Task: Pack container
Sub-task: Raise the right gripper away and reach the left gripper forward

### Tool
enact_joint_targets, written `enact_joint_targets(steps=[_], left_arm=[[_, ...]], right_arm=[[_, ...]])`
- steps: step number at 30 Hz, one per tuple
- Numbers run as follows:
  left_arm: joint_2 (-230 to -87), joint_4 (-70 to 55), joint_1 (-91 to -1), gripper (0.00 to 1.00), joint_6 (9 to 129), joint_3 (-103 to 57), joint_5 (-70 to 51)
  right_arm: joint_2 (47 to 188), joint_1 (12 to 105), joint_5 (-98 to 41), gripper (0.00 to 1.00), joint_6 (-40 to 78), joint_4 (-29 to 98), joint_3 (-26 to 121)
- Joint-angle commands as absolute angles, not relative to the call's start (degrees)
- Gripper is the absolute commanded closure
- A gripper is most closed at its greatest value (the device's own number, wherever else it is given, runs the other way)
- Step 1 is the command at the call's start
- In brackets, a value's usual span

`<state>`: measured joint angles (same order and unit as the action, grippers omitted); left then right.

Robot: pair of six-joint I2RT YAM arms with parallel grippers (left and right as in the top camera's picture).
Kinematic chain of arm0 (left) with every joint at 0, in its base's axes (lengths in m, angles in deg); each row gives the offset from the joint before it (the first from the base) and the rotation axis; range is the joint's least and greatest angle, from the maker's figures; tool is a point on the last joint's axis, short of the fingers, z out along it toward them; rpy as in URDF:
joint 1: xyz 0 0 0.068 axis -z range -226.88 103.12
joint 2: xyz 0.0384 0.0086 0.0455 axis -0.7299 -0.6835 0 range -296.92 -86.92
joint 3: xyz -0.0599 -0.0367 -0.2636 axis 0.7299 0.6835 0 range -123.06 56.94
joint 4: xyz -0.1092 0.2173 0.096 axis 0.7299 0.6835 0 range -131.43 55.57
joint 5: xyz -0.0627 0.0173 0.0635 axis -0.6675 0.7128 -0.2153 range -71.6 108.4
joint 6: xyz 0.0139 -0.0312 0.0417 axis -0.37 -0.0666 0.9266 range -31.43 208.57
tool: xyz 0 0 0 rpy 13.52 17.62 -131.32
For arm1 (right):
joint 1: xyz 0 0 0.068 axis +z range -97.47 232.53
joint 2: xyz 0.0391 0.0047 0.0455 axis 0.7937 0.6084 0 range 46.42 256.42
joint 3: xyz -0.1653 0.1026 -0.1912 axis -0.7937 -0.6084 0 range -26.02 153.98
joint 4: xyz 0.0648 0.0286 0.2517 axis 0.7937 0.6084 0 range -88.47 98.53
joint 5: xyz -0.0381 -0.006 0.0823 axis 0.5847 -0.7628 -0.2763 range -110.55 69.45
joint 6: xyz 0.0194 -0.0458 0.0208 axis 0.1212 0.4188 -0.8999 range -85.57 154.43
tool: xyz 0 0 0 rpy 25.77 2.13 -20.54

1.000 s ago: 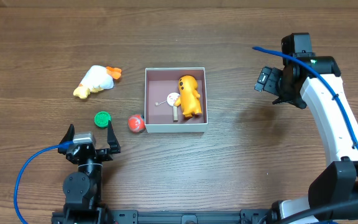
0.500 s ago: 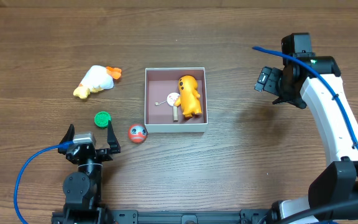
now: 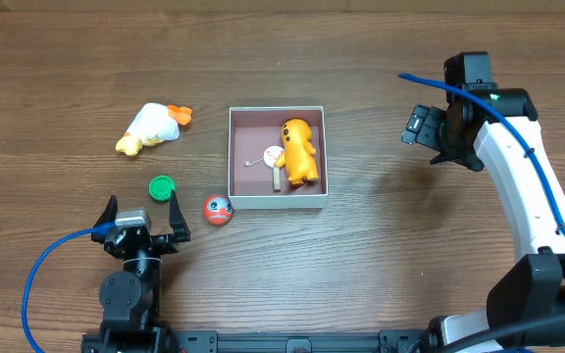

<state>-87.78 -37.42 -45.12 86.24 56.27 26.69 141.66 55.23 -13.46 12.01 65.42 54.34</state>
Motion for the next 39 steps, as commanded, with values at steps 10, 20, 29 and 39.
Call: enact_joint_targets(steps=[10,20,29,39], left_arm=[[-87.2,-37.8,-45.4,0.0,87.7,56.6,21.8],[-87.8,-29.6,-45.4,0.0,79.7,47.9,0.8],[-107.2,-7.2,-45.4,0.0,84.9,15.9,6.0],[-148.6,28.0,-45.4,0.0,90.4,-18.6,5.8]], right_arm=[[141.7,55.1,-12.7,0.0,12.3,65.1,55.4],[141.7,55.1,-12.7,0.0,12.3,65.1,55.4],[141.7,55.1,-12.7,0.0,12.3,65.1,55.4],[141.7,55.1,-12.7,0.0,12.3,65.1,55.4]])
